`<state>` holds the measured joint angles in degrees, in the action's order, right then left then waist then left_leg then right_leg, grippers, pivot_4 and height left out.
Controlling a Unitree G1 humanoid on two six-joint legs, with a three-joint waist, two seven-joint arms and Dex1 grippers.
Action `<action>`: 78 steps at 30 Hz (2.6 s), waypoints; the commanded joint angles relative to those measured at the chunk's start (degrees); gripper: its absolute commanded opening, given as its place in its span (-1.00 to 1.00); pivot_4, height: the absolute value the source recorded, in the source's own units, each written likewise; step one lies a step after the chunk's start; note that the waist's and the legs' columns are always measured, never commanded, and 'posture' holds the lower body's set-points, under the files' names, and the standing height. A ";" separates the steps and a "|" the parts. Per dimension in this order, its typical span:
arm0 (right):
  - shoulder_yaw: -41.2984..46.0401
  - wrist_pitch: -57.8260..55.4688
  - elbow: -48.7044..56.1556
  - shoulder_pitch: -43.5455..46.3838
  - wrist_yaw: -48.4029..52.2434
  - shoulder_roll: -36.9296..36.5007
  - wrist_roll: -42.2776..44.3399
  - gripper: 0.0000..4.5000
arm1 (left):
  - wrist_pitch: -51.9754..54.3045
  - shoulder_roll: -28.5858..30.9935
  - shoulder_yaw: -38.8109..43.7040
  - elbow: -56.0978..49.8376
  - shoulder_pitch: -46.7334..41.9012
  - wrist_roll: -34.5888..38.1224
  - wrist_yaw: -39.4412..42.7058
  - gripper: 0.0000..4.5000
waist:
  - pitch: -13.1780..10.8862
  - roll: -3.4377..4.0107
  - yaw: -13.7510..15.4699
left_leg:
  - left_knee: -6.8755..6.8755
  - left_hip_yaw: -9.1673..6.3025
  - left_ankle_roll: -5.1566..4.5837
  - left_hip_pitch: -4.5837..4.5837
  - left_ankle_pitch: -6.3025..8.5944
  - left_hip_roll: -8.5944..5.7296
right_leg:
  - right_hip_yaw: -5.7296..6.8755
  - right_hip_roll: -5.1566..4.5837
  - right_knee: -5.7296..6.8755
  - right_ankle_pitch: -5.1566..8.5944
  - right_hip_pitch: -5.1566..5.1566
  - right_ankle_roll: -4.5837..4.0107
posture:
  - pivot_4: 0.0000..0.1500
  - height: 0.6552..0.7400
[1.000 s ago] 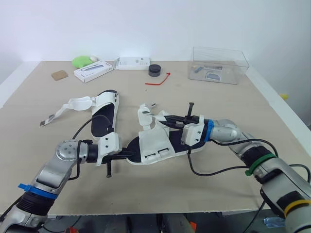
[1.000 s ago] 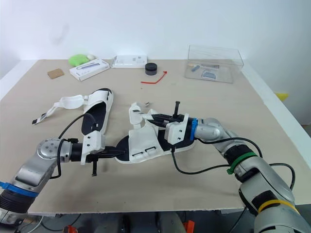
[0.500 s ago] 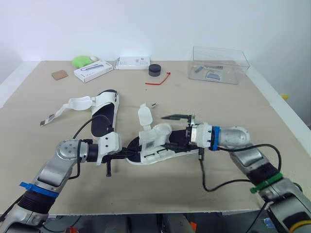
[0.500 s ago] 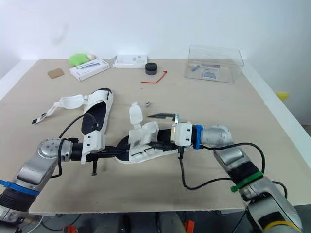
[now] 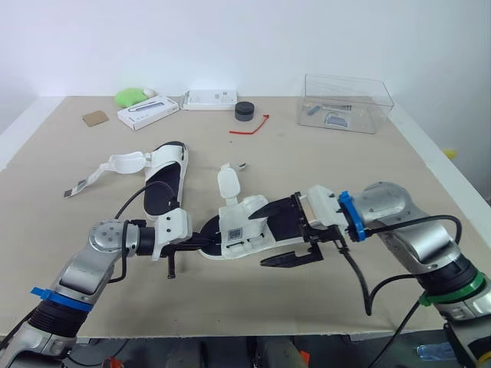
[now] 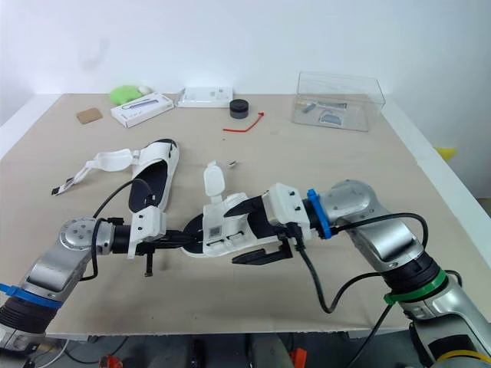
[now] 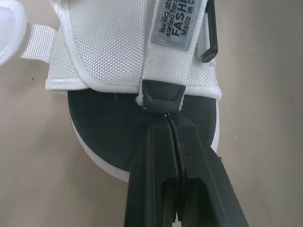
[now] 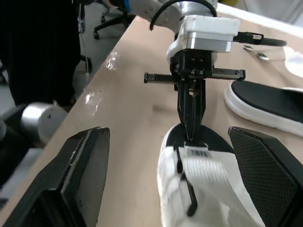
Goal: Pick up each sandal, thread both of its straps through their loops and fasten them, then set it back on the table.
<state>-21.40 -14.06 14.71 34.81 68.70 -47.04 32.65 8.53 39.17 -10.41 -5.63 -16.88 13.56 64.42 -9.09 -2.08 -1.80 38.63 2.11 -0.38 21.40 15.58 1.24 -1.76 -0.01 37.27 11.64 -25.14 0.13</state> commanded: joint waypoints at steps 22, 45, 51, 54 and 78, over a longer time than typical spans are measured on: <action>-5.01 -49.35 5.75 16.59 -8.42 3.09 -0.95 0.33 | -0.53 -0.70 0.01 -1.53 0.27 0.26 0.58 -1.00 | 0.00 0.00 0.47 | -0.01 0.06 -0.01 0.19 0.02 -0.02 | 0.05 -0.05 -0.03 -0.04 -0.16 -0.08 | 1.00 0.67; 5.36 -12.80 0.29 7.03 -0.77 8.34 -7.48 -0.98 | -0.62 -1.48 -0.33 -0.67 0.19 -0.16 0.39 -1.00 | 0.00 0.00 0.45 | -0.02 0.05 -0.02 0.20 0.02 -0.01 | 0.14 0.01 -0.08 0.02 -0.15 0.06 | 1.00 0.67; 8.59 29.21 -13.34 5.08 -4.77 14.48 -21.85 -0.98 | -0.54 -1.41 -0.04 -0.12 -0.45 0.12 0.73 -1.00 | 0.00 0.00 0.44 | -0.03 0.08 -0.01 0.15 0.02 0.01 | 0.11 0.11 -0.06 0.00 -0.13 0.05 | 1.00 0.67; 7.83 57.42 -25.62 7.34 -6.65 15.08 -30.38 -0.98 | -0.67 -1.38 -0.02 0.05 -0.60 0.09 0.86 -1.00 | -0.01 0.01 0.44 | -0.02 0.16 -0.01 0.10 0.01 0.01 | 0.07 0.21 -0.07 -0.03 -0.12 0.05 | 1.00 0.67; -6.94 80.39 -35.69 9.41 -16.75 4.85 -21.38 0.38 | 1.78 -1.16 1.10 -0.37 -1.39 1.22 0.96 -1.00 | -0.02 -0.02 0.39 | -0.10 0.86 -0.06 -0.23 0.05 0.06 | -0.88 0.12 0.00 -0.36 -0.13 -0.29 | 1.00 0.67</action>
<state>-27.33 73.12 -26.32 45.08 49.61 -40.12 4.54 10.19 37.50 -10.48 -5.18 -18.06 14.21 65.46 -9.10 -2.10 -1.40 38.53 2.95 -0.43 21.17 15.63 1.31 -2.64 0.12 37.27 11.28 -25.27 -0.16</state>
